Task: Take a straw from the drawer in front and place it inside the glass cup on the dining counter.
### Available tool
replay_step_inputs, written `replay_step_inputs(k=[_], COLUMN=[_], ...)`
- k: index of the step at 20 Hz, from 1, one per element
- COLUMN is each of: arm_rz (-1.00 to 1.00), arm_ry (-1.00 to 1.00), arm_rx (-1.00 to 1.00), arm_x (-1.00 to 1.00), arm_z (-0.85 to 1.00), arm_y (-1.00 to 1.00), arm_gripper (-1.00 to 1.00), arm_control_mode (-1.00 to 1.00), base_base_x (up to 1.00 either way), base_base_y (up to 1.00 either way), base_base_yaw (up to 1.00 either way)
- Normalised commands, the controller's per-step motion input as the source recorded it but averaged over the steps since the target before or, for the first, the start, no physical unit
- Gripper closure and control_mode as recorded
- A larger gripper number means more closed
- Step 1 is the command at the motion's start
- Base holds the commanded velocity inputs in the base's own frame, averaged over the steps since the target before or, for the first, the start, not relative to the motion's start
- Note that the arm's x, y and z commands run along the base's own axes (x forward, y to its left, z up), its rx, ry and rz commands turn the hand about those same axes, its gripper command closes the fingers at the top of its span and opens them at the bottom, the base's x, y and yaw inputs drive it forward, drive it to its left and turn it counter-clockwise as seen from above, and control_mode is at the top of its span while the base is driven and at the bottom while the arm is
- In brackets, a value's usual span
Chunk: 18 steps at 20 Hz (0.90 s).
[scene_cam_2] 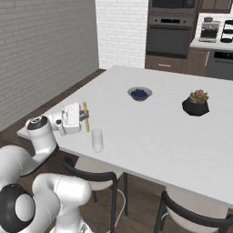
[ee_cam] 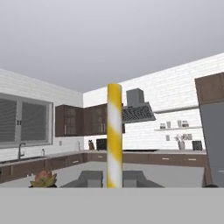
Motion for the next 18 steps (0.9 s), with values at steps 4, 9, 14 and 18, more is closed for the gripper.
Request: replay_step_inputs(k=[4, 9, 14, 18], arm_rz=[0.00, 0.00, 0.00, 0.00], arm_ry=[0.00, 0.03, 0.02, 0.00], arm_rx=[0.00, 0.00, 0.00, 0.00], arm_x=[0.23, 0.32, 0.31, 0.11], arm_z=[-0.24, -0.12, -0.02, -0.02], arm_y=[0.00, 0.00, 0.00, 0.07], arm_gripper=[1.00, 1.00, 1.00, 1.00], arm_control_mode=[-1.00, -1.00, -1.00, -1.00], base_base_x=[0.00, 0.00, 0.00, 0.00], base_base_y=[0.00, 0.00, 0.00, 0.00], base_base_yaw=[0.00, 0.00, 0.00, 0.00])
